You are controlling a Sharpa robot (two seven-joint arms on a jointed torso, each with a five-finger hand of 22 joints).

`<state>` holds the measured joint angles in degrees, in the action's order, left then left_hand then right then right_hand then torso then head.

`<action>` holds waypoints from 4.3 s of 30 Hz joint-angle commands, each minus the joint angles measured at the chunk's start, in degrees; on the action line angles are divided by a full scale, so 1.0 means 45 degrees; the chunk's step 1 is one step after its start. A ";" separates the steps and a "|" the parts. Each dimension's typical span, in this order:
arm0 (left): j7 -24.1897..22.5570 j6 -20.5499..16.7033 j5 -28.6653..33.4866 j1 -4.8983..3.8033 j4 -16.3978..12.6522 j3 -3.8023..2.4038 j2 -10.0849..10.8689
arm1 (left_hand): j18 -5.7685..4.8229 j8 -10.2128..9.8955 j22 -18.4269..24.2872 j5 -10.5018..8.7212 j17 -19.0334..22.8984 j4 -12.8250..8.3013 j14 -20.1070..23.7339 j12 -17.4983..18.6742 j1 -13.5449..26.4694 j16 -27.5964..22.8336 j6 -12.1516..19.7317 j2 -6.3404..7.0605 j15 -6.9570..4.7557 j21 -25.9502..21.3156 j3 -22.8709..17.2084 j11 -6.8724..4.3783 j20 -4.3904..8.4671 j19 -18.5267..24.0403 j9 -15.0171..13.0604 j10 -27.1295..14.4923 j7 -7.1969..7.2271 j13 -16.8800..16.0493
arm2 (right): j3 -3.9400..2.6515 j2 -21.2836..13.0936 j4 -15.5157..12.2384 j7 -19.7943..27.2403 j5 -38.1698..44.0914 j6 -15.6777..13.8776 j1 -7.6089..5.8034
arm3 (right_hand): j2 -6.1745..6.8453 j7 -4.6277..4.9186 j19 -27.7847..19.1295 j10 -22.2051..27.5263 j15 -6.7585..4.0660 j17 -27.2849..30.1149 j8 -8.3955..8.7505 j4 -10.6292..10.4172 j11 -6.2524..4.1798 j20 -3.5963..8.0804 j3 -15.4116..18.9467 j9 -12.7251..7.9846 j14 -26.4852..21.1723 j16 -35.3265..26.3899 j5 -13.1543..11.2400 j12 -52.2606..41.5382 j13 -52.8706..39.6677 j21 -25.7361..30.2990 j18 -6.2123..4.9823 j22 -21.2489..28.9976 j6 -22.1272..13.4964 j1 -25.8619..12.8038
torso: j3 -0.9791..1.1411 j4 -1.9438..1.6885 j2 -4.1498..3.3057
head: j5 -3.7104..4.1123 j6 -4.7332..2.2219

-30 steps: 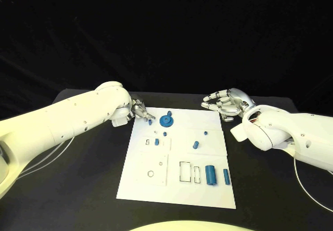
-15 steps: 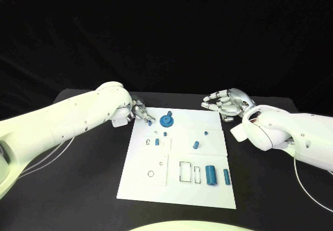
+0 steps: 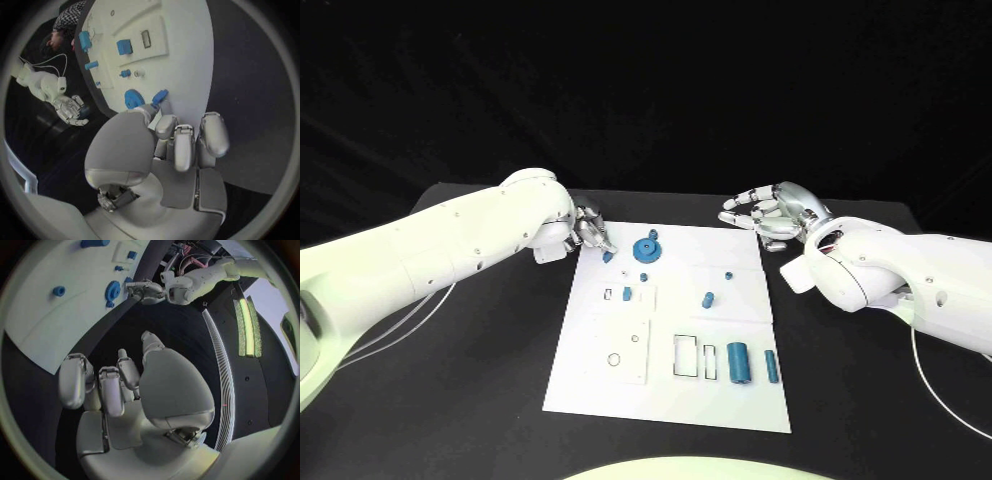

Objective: Assemble the parts on the task board

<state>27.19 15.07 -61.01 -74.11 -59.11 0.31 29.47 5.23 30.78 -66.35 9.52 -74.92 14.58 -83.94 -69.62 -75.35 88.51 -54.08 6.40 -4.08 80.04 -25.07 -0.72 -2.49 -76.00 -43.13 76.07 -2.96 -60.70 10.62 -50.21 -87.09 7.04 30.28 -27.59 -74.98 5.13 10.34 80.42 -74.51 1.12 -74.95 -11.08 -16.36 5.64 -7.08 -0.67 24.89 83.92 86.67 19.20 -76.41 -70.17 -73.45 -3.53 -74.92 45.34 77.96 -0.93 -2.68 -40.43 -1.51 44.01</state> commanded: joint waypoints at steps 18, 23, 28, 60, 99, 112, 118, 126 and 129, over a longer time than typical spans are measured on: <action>-0.0296 -0.0087 0.0904 0.0004 -0.0366 -0.0006 0.0371 | -0.0076 0.0556 -0.0125 0.0006 -0.2819 -0.1215 -0.1200 0.0069 -0.0030 0.0087 0.0302 0.0817 0.0070 -0.0010 -0.3729 0.0003 -0.0038 0.0016 -0.0431 0.0088 -0.0126 0.0271 | -0.0001 0.0017 0.0011 0.0154 0.0162 0.0054 0.0009 | 0.0015 -0.0013 -0.0070 0.0011 -0.0025 -0.1254 -0.0044 -0.0040 -0.0056 0.0021 0.0008 -0.0015 0.0862 -0.0078 0.0048 -0.0018 -0.0003 0.0032 -0.0156 -0.0600 0.0056 -0.0122 | 0.0003 0.0002 0.0002 | 0.0004 -0.0011; -0.0304 -0.0298 0.1016 0.0003 -0.0343 -0.0003 0.0407 | -0.0072 0.0596 -0.0109 -0.0018 -0.2785 -0.1197 -0.1190 0.0033 0.0157 0.0071 0.0311 0.0861 0.0073 -0.0018 -0.3821 0.0009 -0.0042 0.0027 -0.0467 0.0121 -0.0125 0.0236 | -0.0001 0.0012 0.0009 0.0158 0.0162 0.0047 0.0009 | 0.0015 -0.0013 -0.0070 0.0011 -0.0025 -0.1254 -0.0044 -0.0040 -0.0056 0.0021 0.0008 -0.0015 0.0862 -0.0078 0.0048 -0.0018 -0.0003 0.0032 -0.0156 -0.0600 0.0056 -0.0122 | 0.0005 -0.0001 0.0001 | 0.0005 -0.0017; -0.0312 -0.0468 0.1047 0.0001 -0.0277 0.0001 0.0436 | -0.0059 0.0625 -0.0057 -0.0063 -0.2736 -0.1020 -0.1176 0.0050 0.0668 0.0048 0.0366 0.0978 0.0064 -0.0048 -0.3836 -0.0003 -0.0044 0.0064 -0.0500 0.0089 -0.0096 0.0290 | -0.0001 0.0001 0.0007 0.0160 0.0162 0.0044 0.0009 | 0.0015 -0.0013 -0.0070 0.0011 -0.0025 -0.1254 -0.0044 -0.0040 -0.0056 0.0021 0.0008 -0.0015 0.0862 -0.0078 0.0048 -0.0018 -0.0003 0.0032 -0.0156 -0.0600 0.0056 -0.0122 | 0.0005 0.0006 -0.0003 | 0.0003 -0.0025; -0.0609 0.0352 0.0067 -0.0001 -0.0767 0.0006 0.0855 | 0.0051 -0.0254 0.0429 -0.1361 -0.2377 0.0492 -0.1044 0.0297 0.2121 -0.0117 0.0292 0.0393 0.0264 -0.0426 0.3815 0.0242 -0.0238 0.0424 0.0693 -0.0593 -0.0343 0.0995 | 0.0000 -0.0055 -0.0001 0.0149 0.0153 0.0065 0.0011 | -0.0020 -0.0014 -0.0084 0.0025 -0.0027 -0.1225 -0.0052 -0.0046 -0.0057 0.0023 -0.0018 -0.0029 0.0857 -0.0091 0.0052 -0.0009 0.0020 0.0070 -0.0163 -0.0581 0.0054 -0.0134 | -0.0005 -0.0008 -0.0003 | 0.0025 0.0011; -0.0745 0.0966 0.0135 0.0001 -0.0887 0.0015 0.0848 | 0.0076 -0.0014 0.0516 -0.1307 -0.2409 0.0446 -0.1054 0.0293 -0.1037 -0.0098 0.0227 -0.1111 0.0178 -0.0526 0.3250 0.0104 -0.0170 0.0539 0.0965 -0.0693 -0.0178 0.1138 | 0.0002 -0.0026 0.0035 0.0134 0.0153 0.0081 0.0029 | -0.0021 -0.0013 -0.0069 0.0008 -0.0027 -0.1249 -0.0055 -0.0051 -0.0056 0.0024 -0.0015 -0.0036 0.0863 -0.0083 0.0056 -0.0024 0.0002 0.0051 -0.0157 -0.0600 0.0052 -0.0162 | 0.0000 0.0009 -0.0006 | -0.0009 0.0074; -0.0742 0.1080 0.0674 0.0001 -0.0912 0.0022 0.0958 | 0.0073 0.0806 0.0454 -0.1296 -0.2407 0.0321 -0.1052 0.0275 -0.1561 -0.0095 0.0728 -0.0228 0.0206 -0.0532 -0.1281 0.0137 -0.0183 0.0557 0.0521 -0.0663 -0.0228 0.1210 | 0.0003 -0.0027 0.0050 0.0122 0.0153 0.0098 0.0037 | -0.0030 -0.0015 -0.0075 0.0008 -0.0028 -0.1235 -0.0062 -0.0044 -0.0058 0.0025 -0.0025 -0.0044 0.0861 -0.0089 0.0063 -0.0025 0.0009 0.0070 -0.0161 -0.0591 0.0053 -0.0169 | 0.0005 0.0007 -0.0002 | -0.0019 0.0083; -0.0690 0.0744 0.1514 0.0002 -0.1059 0.0027 0.1171 | 0.0055 0.1176 0.0332 -0.1314 -0.2474 -0.0194 -0.1078 0.0204 -0.0987 -0.0062 0.0848 0.0348 0.0195 -0.0474 -0.3032 0.0126 -0.0172 0.0475 0.0253 -0.0550 -0.0234 0.1158 | 0.0003 -0.0028 0.0058 0.0121 0.0153 0.0104 0.0043 | -0.0030 -0.0015 -0.0075 0.0008 -0.0028 -0.1235 -0.0062 -0.0044 -0.0058 0.0025 -0.0025 -0.0044 0.0861 -0.0089 0.0063 -0.0025 0.0009 0.0070 -0.0161 -0.0591 0.0053 -0.0169 | 0.0006 0.0008 -0.0003 | -0.0033 0.0089; -0.0327 -0.0345 0.3239 0.0003 -0.2047 0.0036 0.1859 | 0.0031 0.1460 0.0188 -0.1291 -0.2575 -0.0965 -0.1120 0.0106 -0.0158 -0.0015 0.0845 0.0696 0.0155 -0.0398 -0.4411 0.0087 -0.0130 0.0352 0.0072 -0.0364 -0.0215 0.1052 | 0.0005 -0.0054 0.0070 0.0119 0.0153 0.0099 0.0048 | -0.0030 -0.0015 -0.0075 0.0008 -0.0028 -0.1235 -0.0062 -0.0044 -0.0058 0.0025 -0.0025 -0.0044 0.0861 -0.0089 0.0063 -0.0025 0.0009 0.0070 -0.0161 -0.0591 0.0053 -0.0169 | 0.0007 0.0013 -0.0005 | 0.0016 0.0113; -0.0113 -0.0902 0.3522 0.0003 -0.2825 0.0039 0.2276 | 0.0029 0.1705 0.0166 -0.1198 -0.2601 -0.1562 -0.1133 0.0176 0.0520 -0.0007 0.0821 0.1038 0.0107 -0.0384 -0.5436 0.0048 -0.0085 0.0314 -0.0068 -0.0308 -0.0181 0.1170 | 0.0005 -0.0067 0.0092 0.0118 0.0152 0.0088 0.0048 | -0.0030 -0.0015 -0.0075 0.0008 -0.0028 -0.1235 -0.0062 -0.0044 -0.0058 0.0025 -0.0025 -0.0044 0.0861 -0.0089 0.0063 -0.0025 0.0009 0.0070 -0.0161 -0.0591 0.0053 -0.0169 | 0.0007 -0.0006 0.0000 | 0.0027 0.0136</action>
<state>25.30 15.16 -49.76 -74.07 -70.84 0.50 39.51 5.24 38.28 -65.57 3.95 -74.90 16.12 -83.94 -68.78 -73.34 88.24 -50.45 11.04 -3.26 77.99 -40.75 -0.53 -2.74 -74.21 -43.26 74.28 -3.91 -55.56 10.64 -50.48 -86.71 7.02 30.52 -27.64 -74.80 4.90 10.34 80.42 -74.51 1.12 -74.92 -11.07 -16.36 5.64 -7.08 -0.66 24.78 83.92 86.45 19.20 -76.41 -70.11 -73.45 -3.53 -74.94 45.34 77.74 -0.90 -2.65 -40.45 -1.42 44.54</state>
